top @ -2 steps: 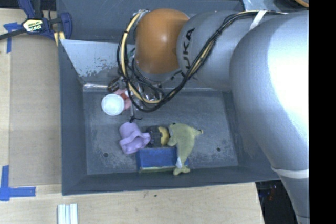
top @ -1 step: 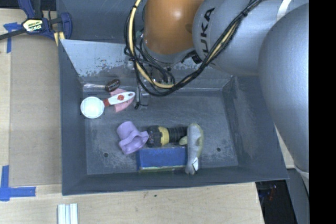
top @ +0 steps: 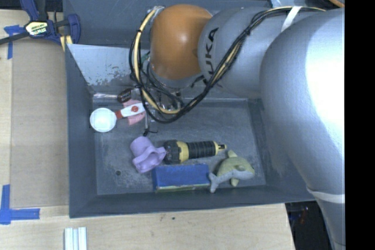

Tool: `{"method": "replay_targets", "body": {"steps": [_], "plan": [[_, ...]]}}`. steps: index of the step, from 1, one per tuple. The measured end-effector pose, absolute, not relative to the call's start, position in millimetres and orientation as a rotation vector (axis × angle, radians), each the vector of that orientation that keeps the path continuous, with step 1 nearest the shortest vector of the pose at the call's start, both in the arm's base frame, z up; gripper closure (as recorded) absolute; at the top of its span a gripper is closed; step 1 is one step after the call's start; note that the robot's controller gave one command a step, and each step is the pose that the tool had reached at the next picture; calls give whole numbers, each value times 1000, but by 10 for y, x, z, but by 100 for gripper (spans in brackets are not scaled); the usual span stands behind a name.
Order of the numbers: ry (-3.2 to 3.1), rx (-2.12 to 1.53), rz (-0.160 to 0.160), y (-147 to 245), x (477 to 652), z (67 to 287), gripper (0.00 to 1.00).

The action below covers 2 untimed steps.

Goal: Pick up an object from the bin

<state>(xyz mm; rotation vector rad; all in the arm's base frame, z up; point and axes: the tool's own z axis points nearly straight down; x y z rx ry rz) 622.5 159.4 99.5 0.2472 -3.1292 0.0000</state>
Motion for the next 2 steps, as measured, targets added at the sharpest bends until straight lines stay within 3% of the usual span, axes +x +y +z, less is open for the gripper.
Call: {"method": "replay_targets", "body": {"steps": [1, 2], "plan": [[-3154, 89, -6, 1746, 6279, 708, 0], [-2983, 1017, -3, 2036, 6267, 715, 100]]}}
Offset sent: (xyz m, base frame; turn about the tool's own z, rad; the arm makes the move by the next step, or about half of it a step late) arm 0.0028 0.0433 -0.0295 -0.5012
